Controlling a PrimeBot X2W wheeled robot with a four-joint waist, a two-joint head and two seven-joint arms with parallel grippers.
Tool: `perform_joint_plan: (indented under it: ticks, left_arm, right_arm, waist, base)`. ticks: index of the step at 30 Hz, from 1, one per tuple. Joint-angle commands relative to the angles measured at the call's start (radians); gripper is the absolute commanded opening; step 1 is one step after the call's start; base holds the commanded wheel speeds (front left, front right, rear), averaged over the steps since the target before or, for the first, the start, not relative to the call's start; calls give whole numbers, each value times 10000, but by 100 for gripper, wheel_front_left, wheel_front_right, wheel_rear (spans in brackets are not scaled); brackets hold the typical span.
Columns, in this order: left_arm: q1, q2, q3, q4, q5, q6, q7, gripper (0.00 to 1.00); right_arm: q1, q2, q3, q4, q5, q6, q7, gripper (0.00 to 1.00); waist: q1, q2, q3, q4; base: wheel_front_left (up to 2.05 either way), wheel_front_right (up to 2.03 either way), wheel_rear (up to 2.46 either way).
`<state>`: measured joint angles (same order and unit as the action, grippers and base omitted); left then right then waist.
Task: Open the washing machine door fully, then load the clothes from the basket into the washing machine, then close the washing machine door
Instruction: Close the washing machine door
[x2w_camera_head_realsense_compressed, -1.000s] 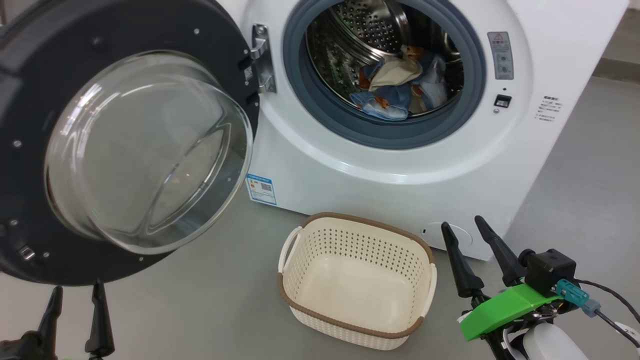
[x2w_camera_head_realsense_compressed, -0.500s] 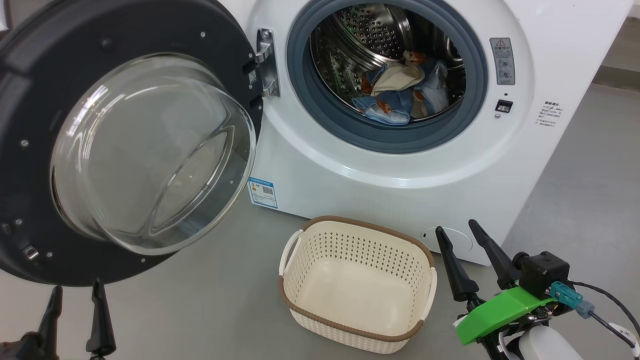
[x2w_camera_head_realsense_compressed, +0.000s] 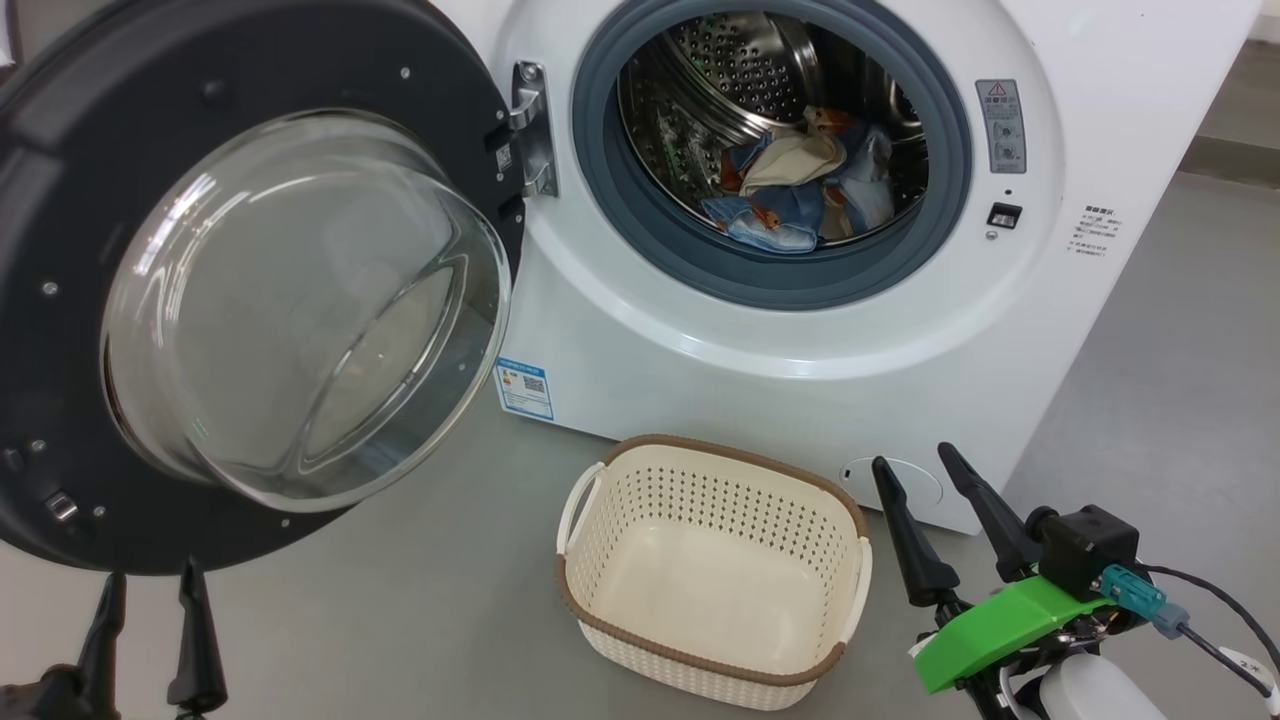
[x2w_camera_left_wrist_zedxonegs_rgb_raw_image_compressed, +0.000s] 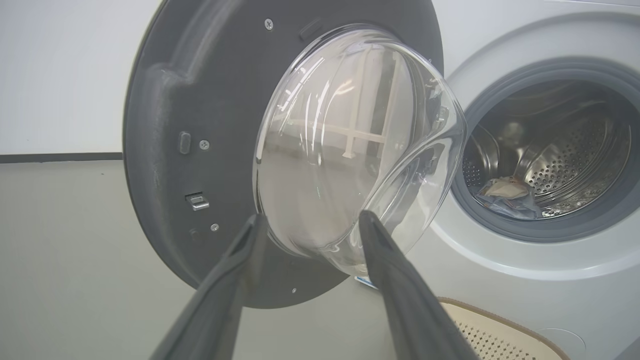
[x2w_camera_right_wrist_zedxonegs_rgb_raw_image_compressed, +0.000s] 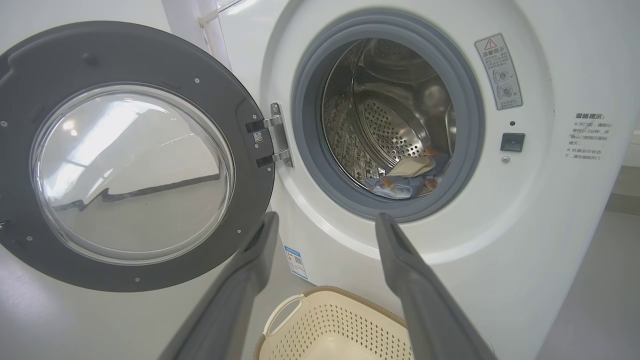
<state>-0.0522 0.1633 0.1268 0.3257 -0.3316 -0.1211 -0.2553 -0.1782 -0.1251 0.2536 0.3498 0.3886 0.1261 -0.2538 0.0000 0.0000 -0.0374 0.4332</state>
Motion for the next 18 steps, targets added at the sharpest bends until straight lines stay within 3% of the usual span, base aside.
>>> perform_joint_plan:
  ticks: [1,2,11,18]
  left_arm:
    - [-135,234,372,-341,45,34,-65,28]
    - [-149,247,386,-416,47,27,-65,0]
    - [-410,667,428,-1464,-449,-65,-65,0]
    - [-1352,2129,541,-3037,-1689,-91,673,0]
  right_arm:
    - [-24,-78,206,-236,193,46,-80,100]
    - [-17,-81,211,-234,197,46,-80,100]
    - [127,-151,204,-236,250,46,-80,100]
    - [204,-293,243,-234,276,46,-80,100]
  waist:
    - [0,0,-13,7]
    - [0,0,-20,9]
    - [0,0,-107,93]
    - [0,0,-135,220]
  base:
    - [0,0,0]
    - [0,0,0]
    - [0,0,0]
    - [0,0,0]
